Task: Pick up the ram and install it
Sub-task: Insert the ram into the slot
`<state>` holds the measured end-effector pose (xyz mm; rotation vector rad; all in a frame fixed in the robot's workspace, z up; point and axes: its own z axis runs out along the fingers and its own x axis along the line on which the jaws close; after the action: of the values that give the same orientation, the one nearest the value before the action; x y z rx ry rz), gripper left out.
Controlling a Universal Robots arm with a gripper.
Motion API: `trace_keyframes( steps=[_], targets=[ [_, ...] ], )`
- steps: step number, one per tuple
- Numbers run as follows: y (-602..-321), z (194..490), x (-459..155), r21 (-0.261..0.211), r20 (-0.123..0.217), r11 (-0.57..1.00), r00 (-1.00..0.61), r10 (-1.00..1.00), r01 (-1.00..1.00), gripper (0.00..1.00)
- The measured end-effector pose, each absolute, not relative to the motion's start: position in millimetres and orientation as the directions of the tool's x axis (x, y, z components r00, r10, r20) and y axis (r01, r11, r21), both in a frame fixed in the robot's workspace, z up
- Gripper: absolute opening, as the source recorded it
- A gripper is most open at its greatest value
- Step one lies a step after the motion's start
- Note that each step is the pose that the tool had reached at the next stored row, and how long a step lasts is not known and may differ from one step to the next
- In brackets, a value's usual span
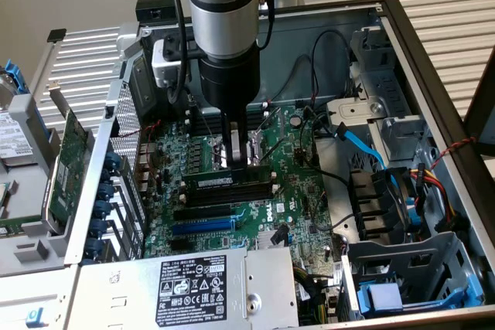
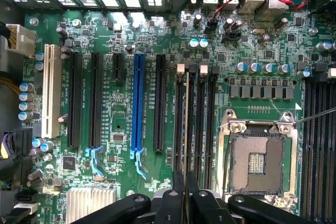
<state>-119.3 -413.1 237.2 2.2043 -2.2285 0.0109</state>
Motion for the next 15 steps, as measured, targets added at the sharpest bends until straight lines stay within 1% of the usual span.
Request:
trace_keyframes(
  steps=[15],
  targets=[
    [-414.2, 235.4, -119.4, 0.0, 0.011, 0.011, -0.011, -1.0, -1.0, 0.13]
  ],
)
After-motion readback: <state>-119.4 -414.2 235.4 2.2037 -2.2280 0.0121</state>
